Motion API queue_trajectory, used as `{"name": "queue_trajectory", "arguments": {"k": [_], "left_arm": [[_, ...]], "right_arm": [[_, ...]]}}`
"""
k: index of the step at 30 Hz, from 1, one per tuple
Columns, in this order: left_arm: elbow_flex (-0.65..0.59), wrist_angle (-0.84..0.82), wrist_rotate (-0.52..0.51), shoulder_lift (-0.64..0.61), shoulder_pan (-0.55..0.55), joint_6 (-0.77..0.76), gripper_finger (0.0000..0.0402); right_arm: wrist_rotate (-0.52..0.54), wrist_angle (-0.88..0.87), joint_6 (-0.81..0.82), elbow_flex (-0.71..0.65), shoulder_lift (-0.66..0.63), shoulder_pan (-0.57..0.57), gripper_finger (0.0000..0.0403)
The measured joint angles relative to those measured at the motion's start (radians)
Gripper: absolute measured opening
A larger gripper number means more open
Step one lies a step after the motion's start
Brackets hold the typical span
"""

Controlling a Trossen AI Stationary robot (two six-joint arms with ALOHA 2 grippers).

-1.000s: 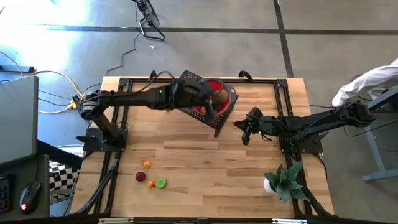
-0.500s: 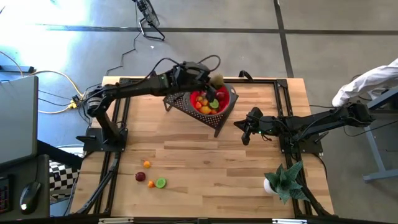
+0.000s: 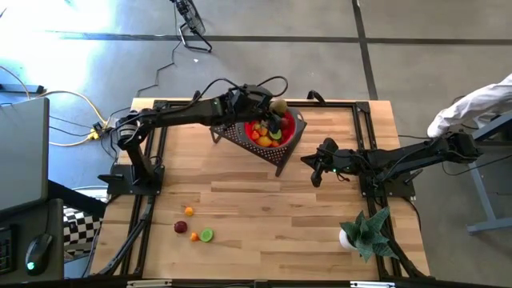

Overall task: Pick & Place Fruit
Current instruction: Put the kiwi into the strainer bowl on the shelf

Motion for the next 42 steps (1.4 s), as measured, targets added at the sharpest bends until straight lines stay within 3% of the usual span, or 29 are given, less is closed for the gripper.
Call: {"name": "queue_trajectory", "arguments": {"k": [11,27,38,42], "left_arm": [[0.000,-0.091,-0.004,0.001,0.000,-0.063,0.0219],[0.000,-0.080,0.005,0.009,0.000,-0.068,0.0220],[0.000,-0.057,0.060,0.062,0.000,-0.070,0.0305],[0.000,-0.058,0.061,0.061,0.000,-0.075,0.0316]], "right_arm": [[0.000,0.000,0.000,0.000,0.000,0.000,0.0002],[0.000,0.000,0.000,0.000,0.000,0.000,0.0002],[0.000,0.000,0.000,0.000,0.000,0.000,0.0002],[-0.001,-0.009,0.000,-0.001,0.000,0.000,0.0002]]}}
